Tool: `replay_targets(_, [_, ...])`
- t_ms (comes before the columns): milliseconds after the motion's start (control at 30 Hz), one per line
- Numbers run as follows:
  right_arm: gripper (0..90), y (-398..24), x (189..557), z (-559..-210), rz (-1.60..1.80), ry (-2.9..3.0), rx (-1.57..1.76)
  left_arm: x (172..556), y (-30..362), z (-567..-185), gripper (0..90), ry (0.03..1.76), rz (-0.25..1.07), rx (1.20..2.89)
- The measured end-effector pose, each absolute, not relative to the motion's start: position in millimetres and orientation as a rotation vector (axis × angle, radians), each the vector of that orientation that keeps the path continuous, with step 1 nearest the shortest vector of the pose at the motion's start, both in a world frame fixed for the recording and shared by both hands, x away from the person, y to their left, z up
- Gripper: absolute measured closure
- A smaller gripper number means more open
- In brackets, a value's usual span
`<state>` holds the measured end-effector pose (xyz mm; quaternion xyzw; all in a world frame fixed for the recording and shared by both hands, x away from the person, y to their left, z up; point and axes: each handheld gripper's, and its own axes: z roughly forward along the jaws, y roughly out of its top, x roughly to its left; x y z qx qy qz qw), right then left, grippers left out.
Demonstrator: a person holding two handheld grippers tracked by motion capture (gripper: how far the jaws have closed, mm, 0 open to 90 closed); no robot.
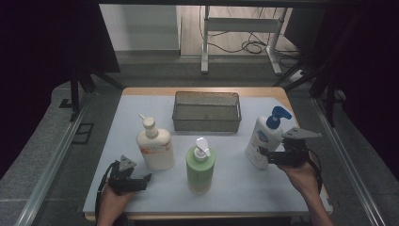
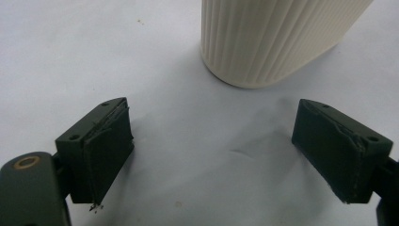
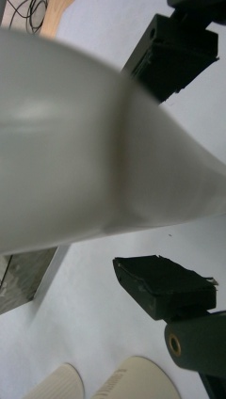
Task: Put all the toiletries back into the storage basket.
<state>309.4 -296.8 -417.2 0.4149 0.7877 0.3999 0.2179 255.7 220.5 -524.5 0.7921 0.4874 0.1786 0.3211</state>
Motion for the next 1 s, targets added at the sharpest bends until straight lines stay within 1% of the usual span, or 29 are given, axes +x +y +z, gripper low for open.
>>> replay_targets(333, [22.2,-287.7,321.8,-416.6,1.093,2.154,1.141,255.8,220.5,-524.5,12.4,1.281,0.469,2.081])
replay_targets(500, [29.4,-284.4,324.9,-418.3,1.09,2.142,1.121,255.8,220.6,-524.5,12.4,1.28,0.469,2.081])
replay_targets(533, [29.4,-284.4,324.9,-418.3,1.09,2.142,1.121,255.8,220.5,-524.5,12.4,1.28,0.469,2.081])
replay_targets(567, [31.9,-284.0,325.5,-419.0,1.092,2.141,1.113,255.8,220.5,-524.5,12.4,1.281,0.469,2.081])
replay_targets(633, [32.6,-283.9,325.8,-419.3,1.093,2.139,1.112,255.8,220.5,-524.5,12.4,1.281,0.469,2.081])
replay_targets(700, [35.1,-283.7,326.6,-419.8,1.1,2.138,1.116,255.8,220.5,-524.5,12.4,1.281,0.469,2.081])
replay_targets(1000, [37.0,-282.6,326.1,-417.1,1.085,2.145,1.145,256.0,220.8,-524.5,12.4,1.277,0.47,2.083])
